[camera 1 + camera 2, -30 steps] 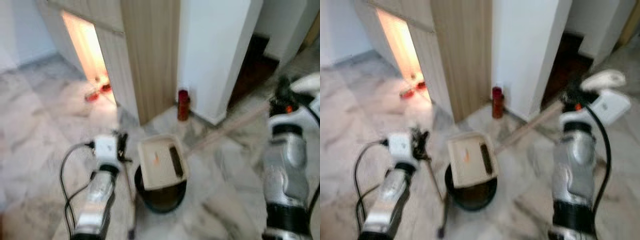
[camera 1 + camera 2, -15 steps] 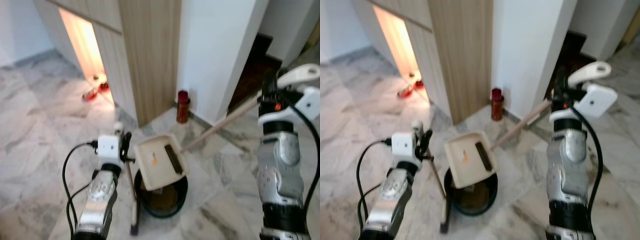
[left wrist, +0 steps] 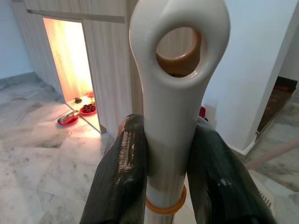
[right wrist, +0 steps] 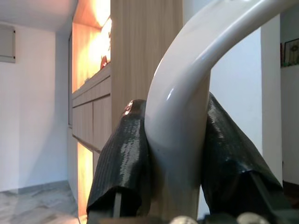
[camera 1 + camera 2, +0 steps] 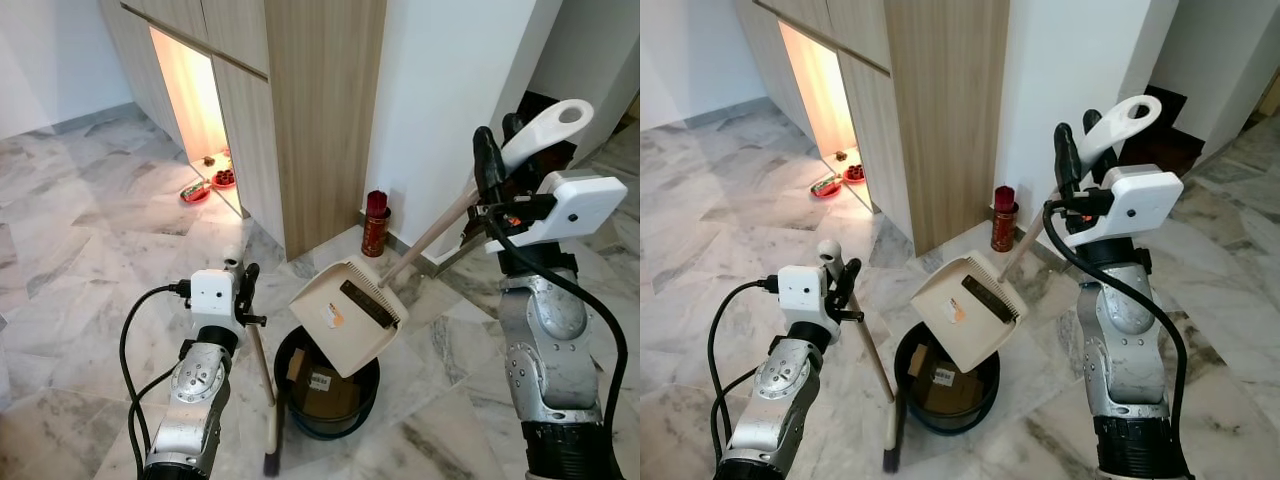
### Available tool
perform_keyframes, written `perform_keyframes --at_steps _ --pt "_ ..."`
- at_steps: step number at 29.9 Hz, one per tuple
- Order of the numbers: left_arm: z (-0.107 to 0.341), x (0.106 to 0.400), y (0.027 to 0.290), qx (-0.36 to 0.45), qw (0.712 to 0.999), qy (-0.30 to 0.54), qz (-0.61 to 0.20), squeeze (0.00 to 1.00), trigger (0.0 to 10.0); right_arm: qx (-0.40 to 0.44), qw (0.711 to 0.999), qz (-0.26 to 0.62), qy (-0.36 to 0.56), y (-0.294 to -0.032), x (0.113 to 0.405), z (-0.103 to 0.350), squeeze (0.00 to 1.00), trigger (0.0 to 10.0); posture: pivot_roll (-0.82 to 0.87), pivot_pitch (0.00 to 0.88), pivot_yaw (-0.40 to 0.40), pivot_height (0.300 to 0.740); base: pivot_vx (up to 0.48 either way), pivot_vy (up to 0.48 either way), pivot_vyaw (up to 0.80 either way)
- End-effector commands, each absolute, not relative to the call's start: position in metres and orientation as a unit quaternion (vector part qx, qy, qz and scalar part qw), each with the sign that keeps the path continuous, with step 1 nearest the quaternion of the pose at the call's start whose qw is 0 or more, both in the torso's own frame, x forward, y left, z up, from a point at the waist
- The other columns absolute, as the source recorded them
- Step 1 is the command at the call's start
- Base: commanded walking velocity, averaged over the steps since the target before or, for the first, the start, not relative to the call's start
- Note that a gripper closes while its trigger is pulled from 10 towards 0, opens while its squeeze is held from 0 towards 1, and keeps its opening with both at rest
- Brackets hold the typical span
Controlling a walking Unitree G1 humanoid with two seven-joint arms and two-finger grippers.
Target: Sweep floor
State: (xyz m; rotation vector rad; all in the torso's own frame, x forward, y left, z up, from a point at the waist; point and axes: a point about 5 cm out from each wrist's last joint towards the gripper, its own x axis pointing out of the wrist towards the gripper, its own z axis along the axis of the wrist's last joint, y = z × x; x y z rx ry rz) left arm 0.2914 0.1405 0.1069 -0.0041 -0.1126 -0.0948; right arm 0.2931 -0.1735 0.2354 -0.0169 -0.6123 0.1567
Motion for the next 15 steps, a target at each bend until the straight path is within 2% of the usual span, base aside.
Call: perform_keyframes --at_steps 1,6,10,15 --pt "0.118 0.293 0.14 -0.007 0.995 -0.083 -0.051 0.0 10.0 -0.014 0.928 0.091 -0.361 -0.169 0.282 0.256 0.0 10.0 -0.04 0.0 0.015 0.74 0.0 0.0 0.0" --pt "0.118 0.293 0.139 -0.006 0.995 -0.085 -0.054 0.0 10.0 -0.032 0.921 0.133 -0.365 -0.161 0.277 0.257 0.0 10.0 -0.04 0.0 0.016 0.74 0.0 0.0 0.0" --pt "0.119 0.294 0.136 0.006 0.994 -0.09 -0.066 0.0 10.0 -0.077 0.916 0.181 -0.349 -0.151 0.274 0.249 0.0 10.0 -0.04 0.0 0.016 0.74 0.0 0.0 0.0" --pt "0.119 0.293 0.135 0.004 0.994 -0.09 -0.066 0.0 10.0 -0.078 0.918 0.177 -0.345 -0.152 0.274 0.245 0.0 10.0 -0.04 0.0 0.015 0.74 0.0 0.0 0.0"
